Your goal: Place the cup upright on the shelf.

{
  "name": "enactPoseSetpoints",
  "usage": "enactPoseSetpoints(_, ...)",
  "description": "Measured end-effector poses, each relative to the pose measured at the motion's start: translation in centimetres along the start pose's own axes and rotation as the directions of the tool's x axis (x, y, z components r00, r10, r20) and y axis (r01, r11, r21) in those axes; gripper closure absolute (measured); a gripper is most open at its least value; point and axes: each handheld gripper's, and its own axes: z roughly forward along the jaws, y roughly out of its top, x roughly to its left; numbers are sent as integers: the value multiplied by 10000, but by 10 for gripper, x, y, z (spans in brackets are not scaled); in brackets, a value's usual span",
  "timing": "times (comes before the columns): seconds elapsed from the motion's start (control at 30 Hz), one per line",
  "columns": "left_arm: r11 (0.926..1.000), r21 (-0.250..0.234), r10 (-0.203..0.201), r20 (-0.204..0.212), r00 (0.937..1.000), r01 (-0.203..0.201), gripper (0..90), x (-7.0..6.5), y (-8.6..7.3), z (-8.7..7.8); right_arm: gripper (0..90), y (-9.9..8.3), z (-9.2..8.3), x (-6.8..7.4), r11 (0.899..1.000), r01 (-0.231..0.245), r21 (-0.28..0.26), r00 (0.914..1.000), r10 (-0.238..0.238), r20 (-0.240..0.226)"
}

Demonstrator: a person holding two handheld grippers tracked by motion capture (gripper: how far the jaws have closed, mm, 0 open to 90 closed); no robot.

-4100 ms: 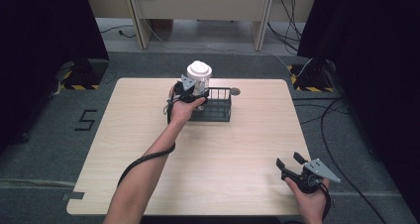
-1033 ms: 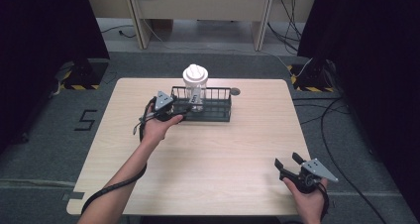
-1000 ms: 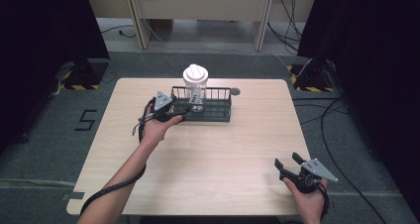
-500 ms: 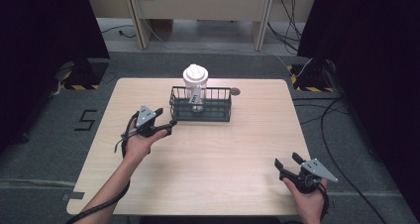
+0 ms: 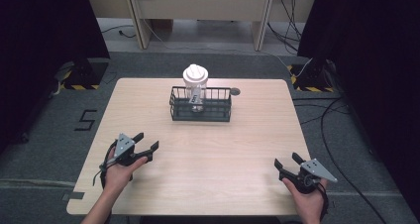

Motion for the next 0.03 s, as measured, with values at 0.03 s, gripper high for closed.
enactPoseSetpoints(0.03,10000,-40,-16,-15,10000,16,277,1,0,-2,241,0,0,0,10000,-3,9,10000,3,2)
